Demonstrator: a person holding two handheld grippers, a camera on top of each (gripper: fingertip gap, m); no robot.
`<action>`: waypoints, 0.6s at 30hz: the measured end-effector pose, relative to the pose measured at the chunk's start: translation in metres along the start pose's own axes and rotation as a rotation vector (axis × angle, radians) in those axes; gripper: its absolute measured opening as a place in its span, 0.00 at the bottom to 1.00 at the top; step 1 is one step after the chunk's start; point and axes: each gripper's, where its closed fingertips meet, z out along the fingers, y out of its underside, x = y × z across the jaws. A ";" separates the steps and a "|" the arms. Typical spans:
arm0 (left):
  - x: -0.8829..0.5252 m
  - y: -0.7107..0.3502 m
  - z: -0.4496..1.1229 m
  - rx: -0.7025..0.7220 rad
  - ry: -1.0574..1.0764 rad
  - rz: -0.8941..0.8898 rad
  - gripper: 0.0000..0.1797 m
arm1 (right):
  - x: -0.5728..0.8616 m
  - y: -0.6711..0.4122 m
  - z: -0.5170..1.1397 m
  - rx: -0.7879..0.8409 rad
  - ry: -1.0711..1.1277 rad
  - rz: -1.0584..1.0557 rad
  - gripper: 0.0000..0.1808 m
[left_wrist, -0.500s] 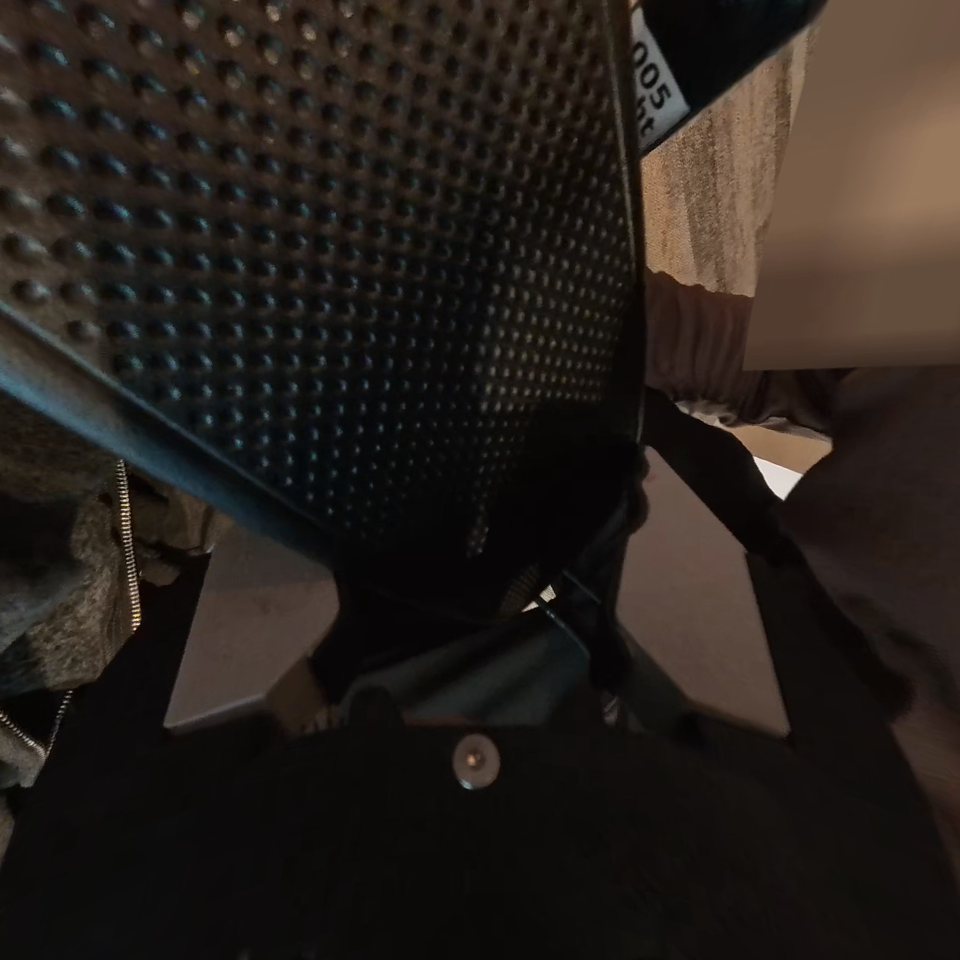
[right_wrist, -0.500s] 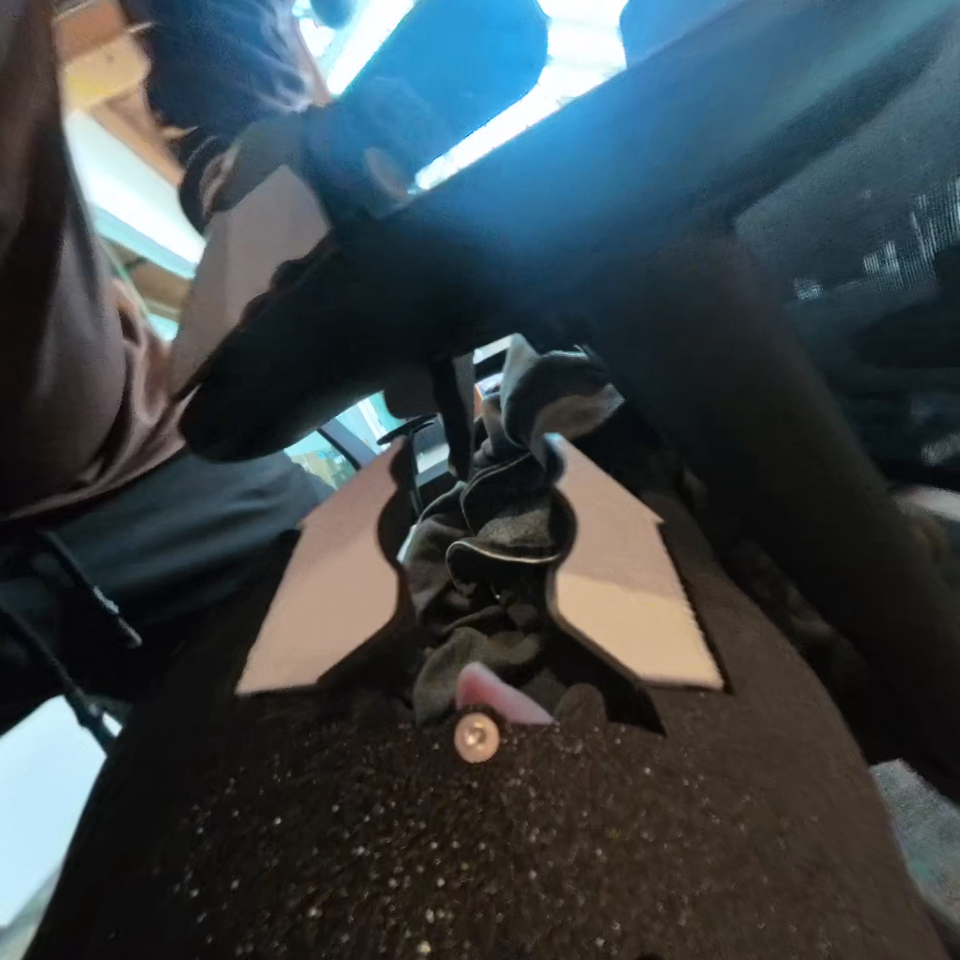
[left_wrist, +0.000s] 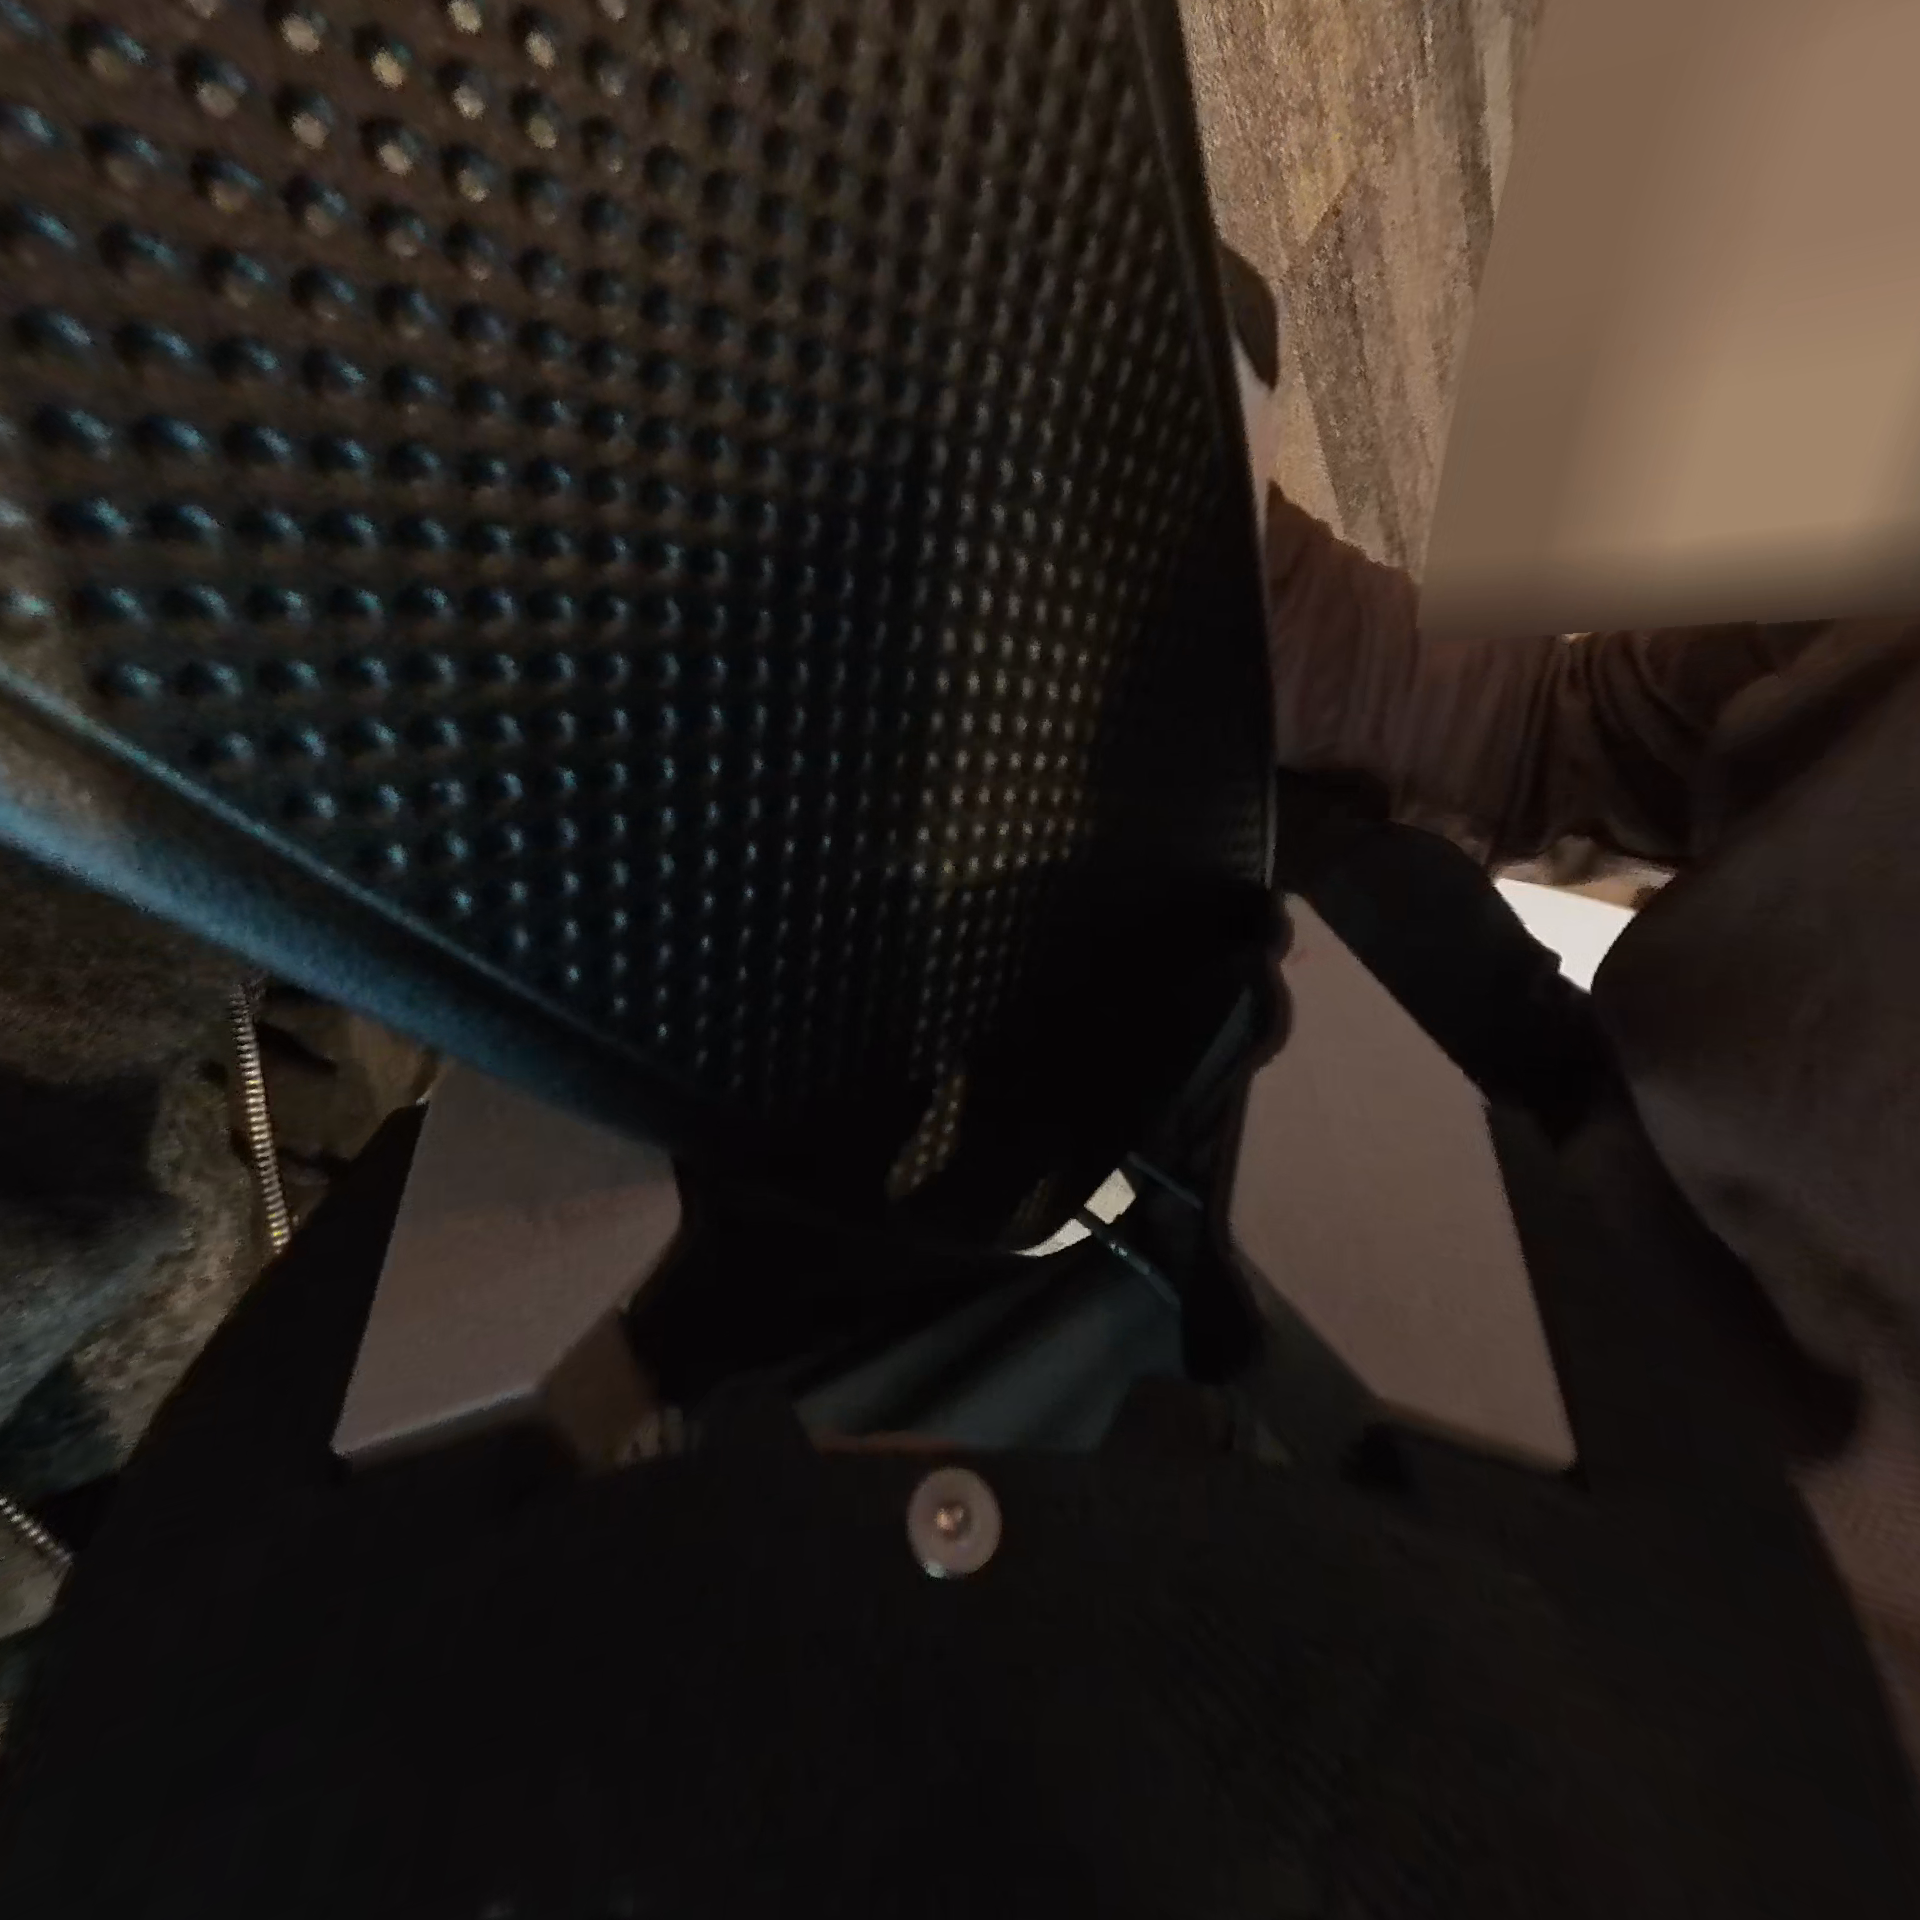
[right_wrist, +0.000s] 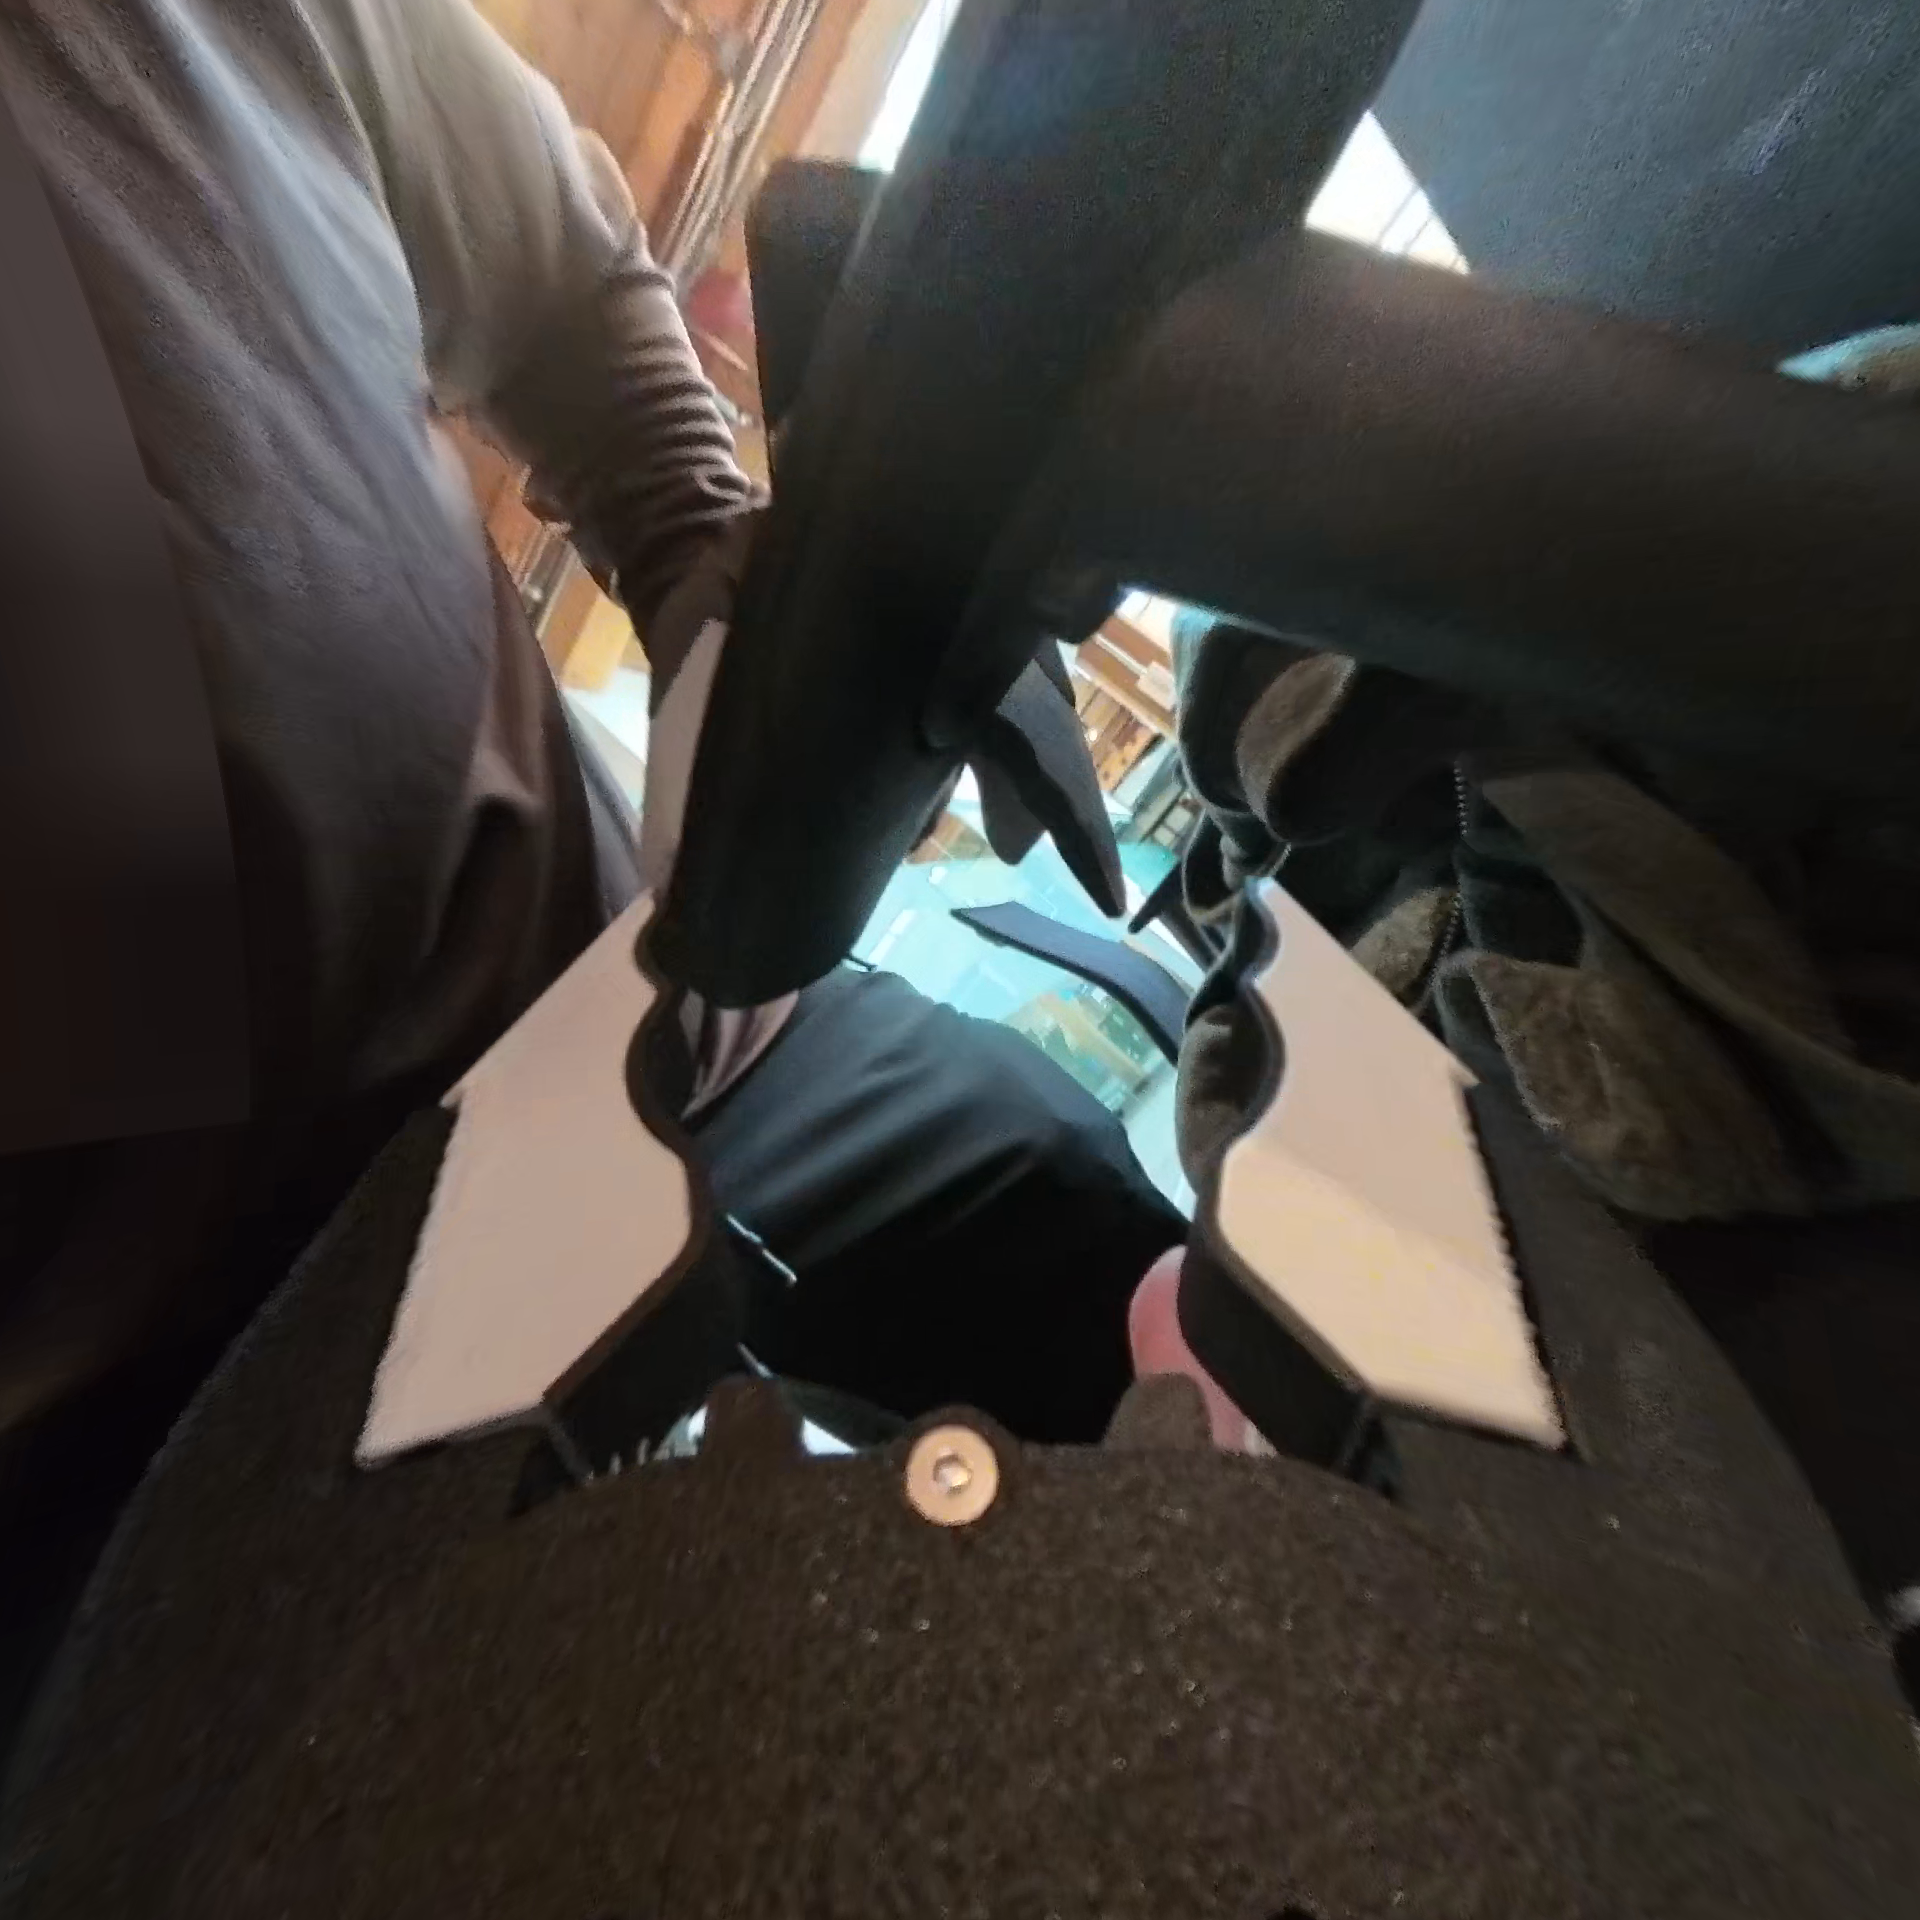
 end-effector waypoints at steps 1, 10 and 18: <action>0.000 0.001 0.000 -0.005 0.002 0.012 0.63 | -0.007 -0.005 0.004 0.012 -0.025 0.003 0.58; 0.001 0.002 0.001 -0.020 0.014 0.015 0.63 | -0.036 -0.022 0.052 0.061 -0.011 0.001 0.48; 0.001 0.002 0.004 -0.009 0.025 0.024 0.63 | -0.017 -0.026 0.064 0.058 0.091 0.079 0.38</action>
